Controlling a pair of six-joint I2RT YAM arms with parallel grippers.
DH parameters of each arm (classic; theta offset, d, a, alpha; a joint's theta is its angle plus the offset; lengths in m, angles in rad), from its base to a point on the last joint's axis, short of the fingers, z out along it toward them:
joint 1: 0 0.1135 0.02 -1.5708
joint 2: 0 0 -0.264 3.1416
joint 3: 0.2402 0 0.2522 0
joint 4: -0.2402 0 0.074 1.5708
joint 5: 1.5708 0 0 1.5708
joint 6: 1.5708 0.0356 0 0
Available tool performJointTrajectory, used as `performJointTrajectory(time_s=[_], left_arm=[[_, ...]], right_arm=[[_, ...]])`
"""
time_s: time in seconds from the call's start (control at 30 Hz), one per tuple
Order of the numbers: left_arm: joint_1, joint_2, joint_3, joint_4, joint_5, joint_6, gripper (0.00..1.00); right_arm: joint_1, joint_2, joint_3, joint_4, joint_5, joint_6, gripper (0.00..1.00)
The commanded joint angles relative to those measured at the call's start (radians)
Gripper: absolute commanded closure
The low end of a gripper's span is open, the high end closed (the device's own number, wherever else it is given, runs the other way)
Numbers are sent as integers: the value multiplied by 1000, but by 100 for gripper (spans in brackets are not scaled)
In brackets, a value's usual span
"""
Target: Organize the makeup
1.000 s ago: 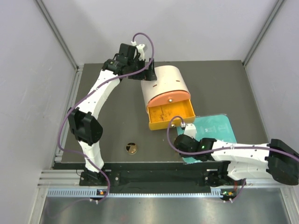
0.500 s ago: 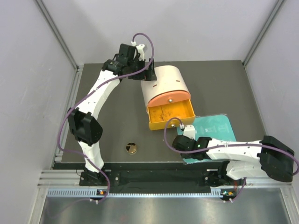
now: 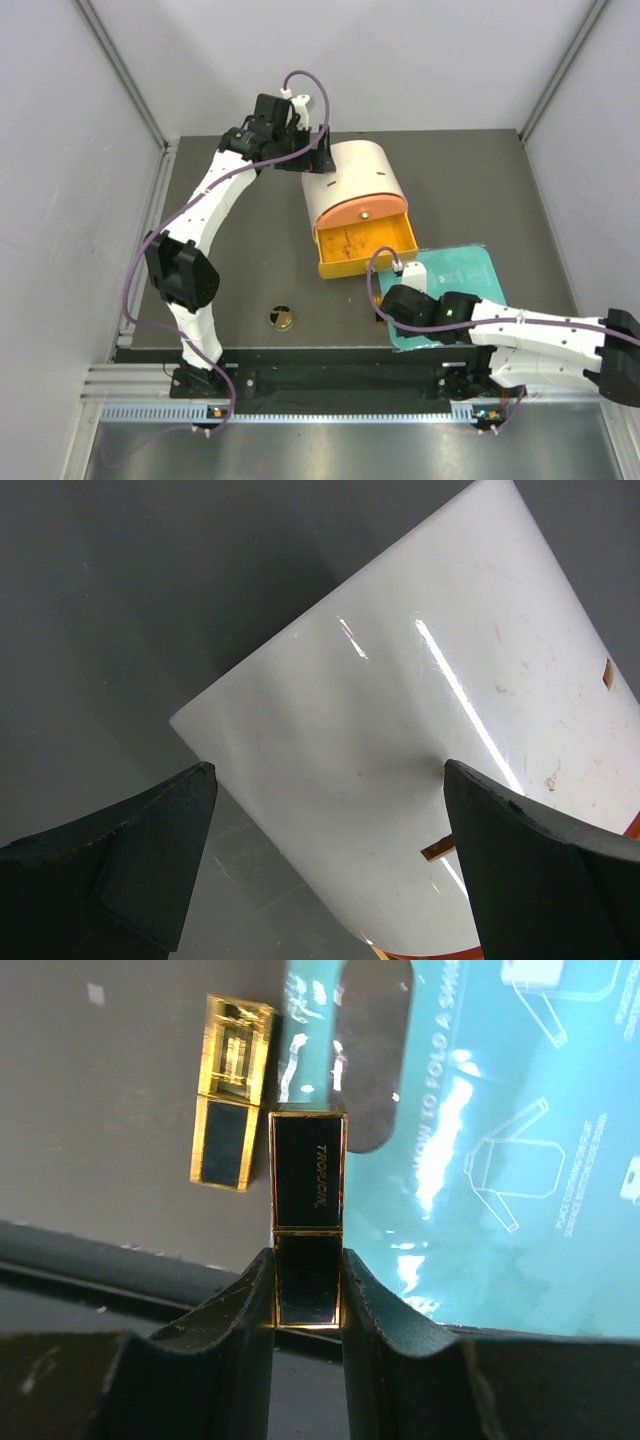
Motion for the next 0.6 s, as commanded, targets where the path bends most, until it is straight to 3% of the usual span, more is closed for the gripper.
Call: performJointTrajectory(time_s=[0.0, 0.3, 0.57], left_arm=[[-12, 34, -47, -111, -60, 44, 1], [-12, 34, -48, -106, -65, 45, 1], [-12, 37, -42, -104, -69, 47, 1]], right_arm=[[16, -61, 125, 1, -26, -148, 100], [42, -75, 257, 75, -144, -375, 100], [37, 75, 535, 93, -46, -475, 100]])
